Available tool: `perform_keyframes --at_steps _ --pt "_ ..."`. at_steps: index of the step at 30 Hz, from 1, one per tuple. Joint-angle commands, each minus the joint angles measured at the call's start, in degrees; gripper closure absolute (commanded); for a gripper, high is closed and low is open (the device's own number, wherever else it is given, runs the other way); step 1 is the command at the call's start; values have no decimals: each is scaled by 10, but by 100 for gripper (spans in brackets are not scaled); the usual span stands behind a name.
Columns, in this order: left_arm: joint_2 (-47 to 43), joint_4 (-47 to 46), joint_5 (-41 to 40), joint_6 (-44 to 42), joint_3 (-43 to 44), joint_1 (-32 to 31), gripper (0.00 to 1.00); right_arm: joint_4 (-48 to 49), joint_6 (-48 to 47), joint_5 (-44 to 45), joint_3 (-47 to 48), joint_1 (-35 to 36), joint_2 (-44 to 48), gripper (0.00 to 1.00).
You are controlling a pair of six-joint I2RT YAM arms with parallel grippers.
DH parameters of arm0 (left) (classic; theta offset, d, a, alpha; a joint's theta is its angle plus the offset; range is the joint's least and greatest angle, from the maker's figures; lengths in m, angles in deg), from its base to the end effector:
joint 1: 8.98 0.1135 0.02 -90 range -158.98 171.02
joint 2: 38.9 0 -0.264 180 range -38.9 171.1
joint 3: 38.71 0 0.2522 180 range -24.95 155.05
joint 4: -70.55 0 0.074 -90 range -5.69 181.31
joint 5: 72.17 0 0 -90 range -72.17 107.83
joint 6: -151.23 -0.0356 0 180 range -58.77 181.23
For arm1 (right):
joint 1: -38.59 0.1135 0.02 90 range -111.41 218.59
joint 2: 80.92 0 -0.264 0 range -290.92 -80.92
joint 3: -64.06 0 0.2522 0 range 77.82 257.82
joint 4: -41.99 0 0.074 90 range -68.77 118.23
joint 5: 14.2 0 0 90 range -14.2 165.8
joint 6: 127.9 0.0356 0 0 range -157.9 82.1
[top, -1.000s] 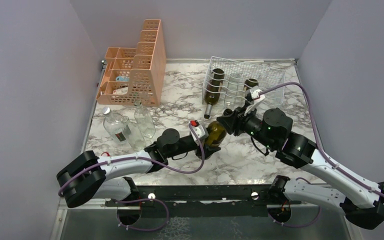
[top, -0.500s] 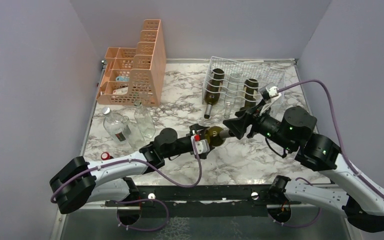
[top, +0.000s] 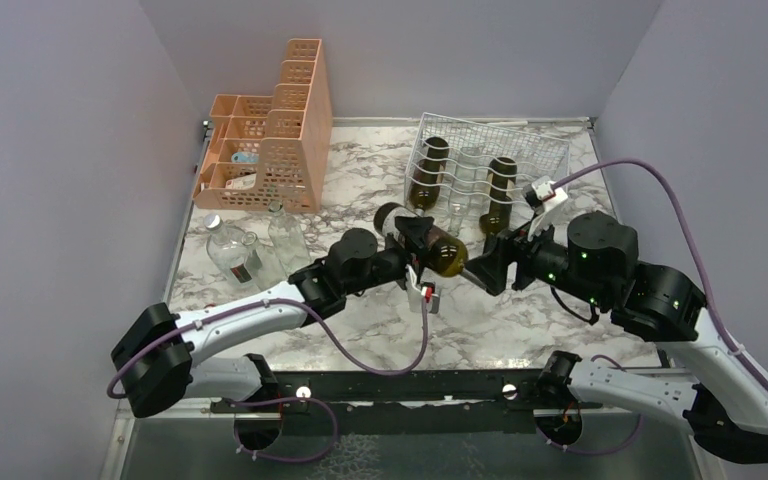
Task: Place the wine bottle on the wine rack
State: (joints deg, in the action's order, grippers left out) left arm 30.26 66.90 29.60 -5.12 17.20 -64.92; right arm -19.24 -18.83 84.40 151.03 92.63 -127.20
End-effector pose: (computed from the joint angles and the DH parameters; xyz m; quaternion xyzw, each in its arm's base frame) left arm 0.1502 -0.2351 0.2843 0.6974 0.3087 -0.0197 0.6465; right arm 0.0813 0.1029 0.4304 -0.2055 0.7945 0.2889 0.4931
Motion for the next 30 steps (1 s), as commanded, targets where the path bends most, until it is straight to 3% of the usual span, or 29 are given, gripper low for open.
perform_keyframes --at_steps 1,10,15,30 --pt "35 -28 -59 -213 54 -4 96 -97 17 19 7 3 -10 32" --pt "80 -34 -20 -345 97 -4 97 -145 47 50 -29 3 -14 32" --pt "69 -27 25 -355 101 -4 98 -128 56 55 -72 3 -27 32" --pt "54 11 45 -359 107 -5 98 5 70 2 -173 2 -73 39"
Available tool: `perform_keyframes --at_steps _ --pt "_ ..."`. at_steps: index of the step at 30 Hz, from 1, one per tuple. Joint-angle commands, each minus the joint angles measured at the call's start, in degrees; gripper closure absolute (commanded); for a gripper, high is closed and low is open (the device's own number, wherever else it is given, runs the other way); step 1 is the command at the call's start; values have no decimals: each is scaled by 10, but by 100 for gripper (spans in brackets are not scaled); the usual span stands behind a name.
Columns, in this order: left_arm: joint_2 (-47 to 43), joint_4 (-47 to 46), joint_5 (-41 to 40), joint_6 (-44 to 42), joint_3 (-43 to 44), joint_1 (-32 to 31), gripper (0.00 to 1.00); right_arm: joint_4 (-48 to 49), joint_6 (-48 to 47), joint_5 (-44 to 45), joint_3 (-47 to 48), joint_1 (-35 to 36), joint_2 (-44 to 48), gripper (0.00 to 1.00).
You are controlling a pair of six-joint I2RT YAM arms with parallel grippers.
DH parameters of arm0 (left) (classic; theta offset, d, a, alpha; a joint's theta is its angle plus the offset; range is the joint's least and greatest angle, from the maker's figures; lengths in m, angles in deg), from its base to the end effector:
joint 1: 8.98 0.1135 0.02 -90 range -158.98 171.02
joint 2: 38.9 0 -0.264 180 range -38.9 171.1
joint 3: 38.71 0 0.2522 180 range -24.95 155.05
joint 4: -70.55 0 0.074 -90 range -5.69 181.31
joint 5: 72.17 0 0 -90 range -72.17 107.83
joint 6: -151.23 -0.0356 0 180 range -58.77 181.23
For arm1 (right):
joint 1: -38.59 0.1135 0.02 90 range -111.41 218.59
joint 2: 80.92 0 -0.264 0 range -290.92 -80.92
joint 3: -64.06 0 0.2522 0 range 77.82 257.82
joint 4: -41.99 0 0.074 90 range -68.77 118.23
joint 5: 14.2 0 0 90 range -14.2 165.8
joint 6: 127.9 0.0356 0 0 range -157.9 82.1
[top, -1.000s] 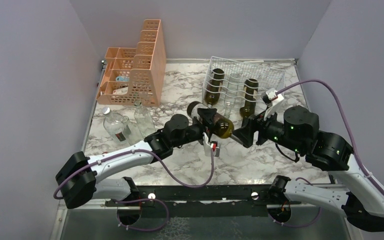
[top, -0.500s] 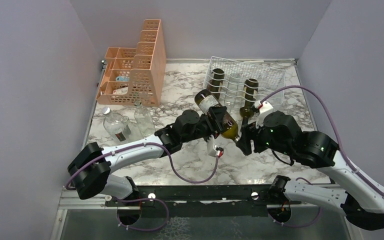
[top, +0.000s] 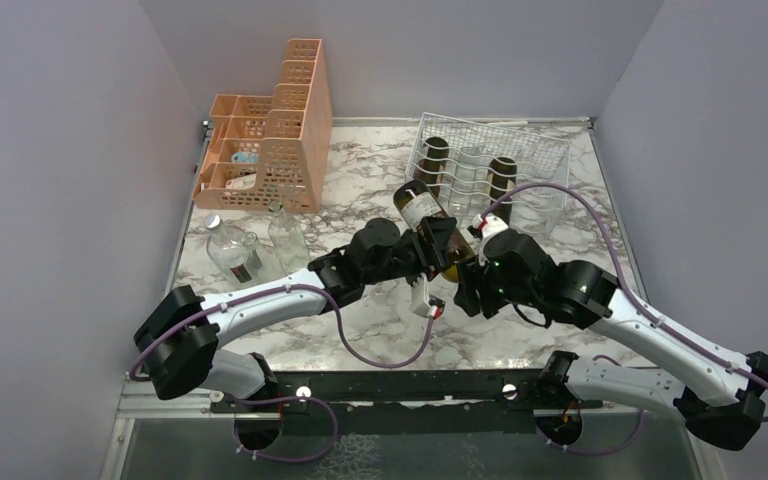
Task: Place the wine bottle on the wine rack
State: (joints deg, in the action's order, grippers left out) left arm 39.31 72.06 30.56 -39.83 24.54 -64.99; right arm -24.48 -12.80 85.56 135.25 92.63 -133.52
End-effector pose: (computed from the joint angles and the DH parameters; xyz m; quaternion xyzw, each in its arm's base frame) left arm 0.1690 -0.2647 0.2760 0.7935 0.0932 0.1458 0.5835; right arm 0.1058 0.1356 0.3227 -0.2027 0.9080 0.1669 0.3266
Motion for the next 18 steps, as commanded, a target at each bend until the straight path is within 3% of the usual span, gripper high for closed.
perform_keyframes --at_steps 1,8,10,12,15,18 --pt "-39 -40 39 -9 33 -4 98 66 10 -8 -19 3 -12 40" --pt "-42 -40 41 1 34 -4 98 103 15 -9 -39 3 -24 52" --pt "-44 -39 40 6 33 -4 97 103 18 -1 -42 3 -23 59" --pt "-44 -40 41 13 34 -4 95 101 20 7 -42 3 -20 73" --pt "-45 -41 40 25 35 -4 82 92 26 31 -36 3 -17 96" --pt "-44 -52 39 29 29 -4 50 73 38 65 -21 3 -16 99"
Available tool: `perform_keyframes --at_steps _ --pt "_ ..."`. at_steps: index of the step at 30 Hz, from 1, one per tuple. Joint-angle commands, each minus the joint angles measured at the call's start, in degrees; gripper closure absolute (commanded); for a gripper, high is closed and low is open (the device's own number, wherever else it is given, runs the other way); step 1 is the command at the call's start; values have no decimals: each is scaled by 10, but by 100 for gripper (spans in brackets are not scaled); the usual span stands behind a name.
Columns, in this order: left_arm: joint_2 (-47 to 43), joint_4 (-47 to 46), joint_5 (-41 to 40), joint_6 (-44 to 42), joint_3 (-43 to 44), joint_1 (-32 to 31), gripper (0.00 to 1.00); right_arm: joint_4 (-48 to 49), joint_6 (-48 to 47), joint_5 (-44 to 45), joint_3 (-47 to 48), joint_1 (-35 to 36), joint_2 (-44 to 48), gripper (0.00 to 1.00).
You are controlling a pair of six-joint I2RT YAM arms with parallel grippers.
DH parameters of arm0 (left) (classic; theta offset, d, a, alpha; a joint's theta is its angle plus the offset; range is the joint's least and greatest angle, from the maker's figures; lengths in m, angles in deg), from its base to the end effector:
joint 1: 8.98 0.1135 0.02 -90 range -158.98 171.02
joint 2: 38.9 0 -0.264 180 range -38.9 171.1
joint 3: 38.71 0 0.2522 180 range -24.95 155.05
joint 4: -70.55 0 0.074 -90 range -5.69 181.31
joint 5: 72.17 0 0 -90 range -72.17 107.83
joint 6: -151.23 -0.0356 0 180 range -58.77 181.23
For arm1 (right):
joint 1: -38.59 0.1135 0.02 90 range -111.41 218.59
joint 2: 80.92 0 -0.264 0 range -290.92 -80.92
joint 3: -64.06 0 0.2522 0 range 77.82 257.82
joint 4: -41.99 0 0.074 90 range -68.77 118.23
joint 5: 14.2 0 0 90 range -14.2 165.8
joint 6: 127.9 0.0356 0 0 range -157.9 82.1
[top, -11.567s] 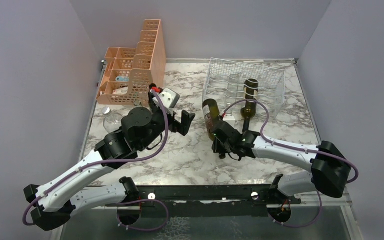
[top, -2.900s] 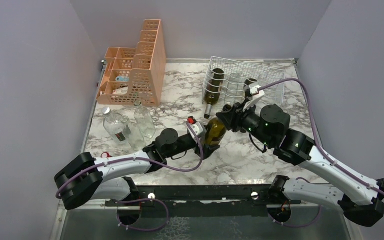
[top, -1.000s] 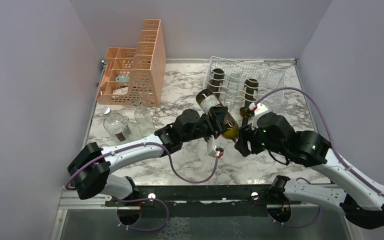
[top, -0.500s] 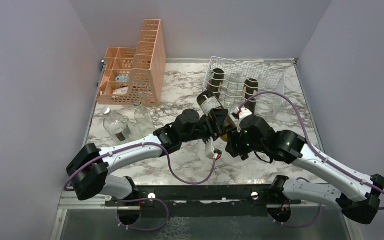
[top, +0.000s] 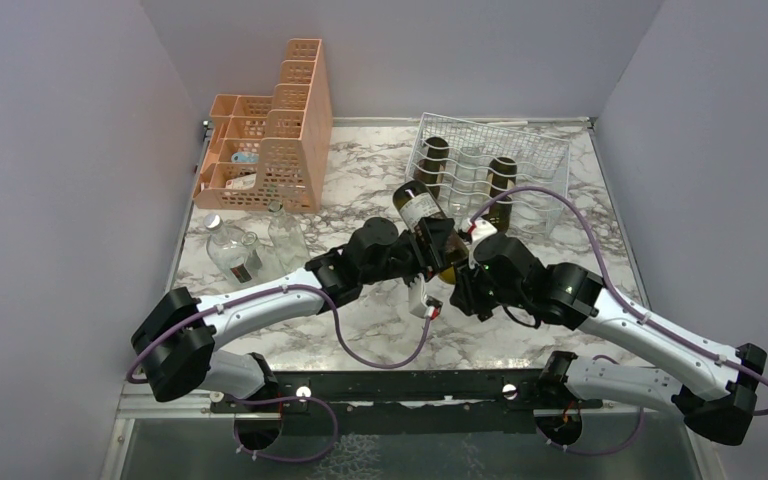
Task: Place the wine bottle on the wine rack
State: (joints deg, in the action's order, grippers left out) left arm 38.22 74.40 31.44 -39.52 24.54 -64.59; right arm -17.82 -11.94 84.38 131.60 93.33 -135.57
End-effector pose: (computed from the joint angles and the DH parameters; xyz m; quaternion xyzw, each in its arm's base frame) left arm 0.1679 -0.2601 0.2773 0.7992 0.0959 0.1364 0.5775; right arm 0.1127 0.1502 0.3053 -0.2039 0.9053 0.1840 0.3241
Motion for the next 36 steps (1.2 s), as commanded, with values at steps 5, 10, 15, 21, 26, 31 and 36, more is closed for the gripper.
perform_keyframes --at_steps 5,10,15,21,26,31,36 --pt "-33 -84 30 23 23 -8 1 -6 42 128 36 -4 17 99" --pt "-40 -84 33 29 23 -8 1 -16 69 191 45 -4 43 99" --pt "-53 -88 47 81 32 -8 1 -50 116 246 42 -4 53 99" --pt "-74 -112 48 249 73 -8 1 -114 209 280 26 -4 39 99" --pt "-82 -201 26 418 77 -9 1 -138 249 272 0 -4 32 99" --pt "-82 -267 -203 737 102 -8 1 -148 277 259 -29 -5 37 99" --pt "-97 -229 -353 924 84 -8 1 -157 314 256 -38 -6 35 99"
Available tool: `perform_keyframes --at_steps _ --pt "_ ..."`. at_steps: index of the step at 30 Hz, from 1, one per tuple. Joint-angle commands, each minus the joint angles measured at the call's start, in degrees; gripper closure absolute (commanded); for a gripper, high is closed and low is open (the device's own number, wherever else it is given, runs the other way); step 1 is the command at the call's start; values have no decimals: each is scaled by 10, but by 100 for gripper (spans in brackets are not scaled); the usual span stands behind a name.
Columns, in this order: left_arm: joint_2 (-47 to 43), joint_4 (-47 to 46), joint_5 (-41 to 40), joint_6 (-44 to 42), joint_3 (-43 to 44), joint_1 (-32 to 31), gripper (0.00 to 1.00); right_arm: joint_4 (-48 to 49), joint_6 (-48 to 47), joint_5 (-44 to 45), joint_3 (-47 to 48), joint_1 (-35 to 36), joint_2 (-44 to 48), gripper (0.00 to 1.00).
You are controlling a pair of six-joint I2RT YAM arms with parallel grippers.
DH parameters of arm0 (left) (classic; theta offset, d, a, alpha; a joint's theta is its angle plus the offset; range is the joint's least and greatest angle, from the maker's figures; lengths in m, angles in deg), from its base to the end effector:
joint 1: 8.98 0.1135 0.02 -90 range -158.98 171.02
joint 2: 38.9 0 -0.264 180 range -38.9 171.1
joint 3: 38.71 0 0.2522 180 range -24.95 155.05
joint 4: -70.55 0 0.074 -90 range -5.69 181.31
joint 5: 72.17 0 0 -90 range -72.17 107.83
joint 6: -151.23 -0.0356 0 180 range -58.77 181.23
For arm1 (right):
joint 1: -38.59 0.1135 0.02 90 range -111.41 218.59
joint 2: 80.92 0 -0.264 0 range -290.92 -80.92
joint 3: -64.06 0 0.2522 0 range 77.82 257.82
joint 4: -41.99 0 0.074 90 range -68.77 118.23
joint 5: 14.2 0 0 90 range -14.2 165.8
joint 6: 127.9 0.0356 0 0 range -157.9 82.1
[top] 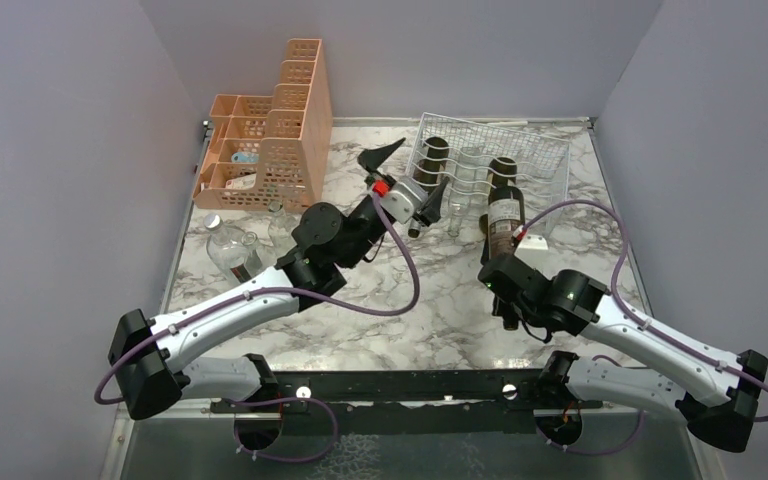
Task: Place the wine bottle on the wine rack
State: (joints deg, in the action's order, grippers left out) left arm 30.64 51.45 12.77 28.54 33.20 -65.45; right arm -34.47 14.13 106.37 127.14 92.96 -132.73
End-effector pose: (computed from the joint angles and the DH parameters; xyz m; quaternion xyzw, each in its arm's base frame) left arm 0.1581 -0.2330 0.4113 0.3688 0.4262 -0.1458 0.8130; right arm 0.1009 0.1098 0.2753 0.0374 0.9431 0.0117 0.3303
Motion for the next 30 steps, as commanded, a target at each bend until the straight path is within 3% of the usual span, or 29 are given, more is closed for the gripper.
perform_keyframes --at_steps 1,6,11,17,30 --pt "-28 25 -173 275 -8 0 1 5 65 36 4 -1 5 99" --pt "-42 202 -189 391 16 1 1 -15 131 29 -15 -1 -10 99" --pt "-27 342 -174 412 49 1 1 -33 204 33 -34 -2 -12 99" --pt "-22 403 -162 376 51 1 1 -14 219 34 -64 -12 -8 99" --pt "-6 434 -171 338 77 1 1 133 98 -20 -116 -97 -51 99"
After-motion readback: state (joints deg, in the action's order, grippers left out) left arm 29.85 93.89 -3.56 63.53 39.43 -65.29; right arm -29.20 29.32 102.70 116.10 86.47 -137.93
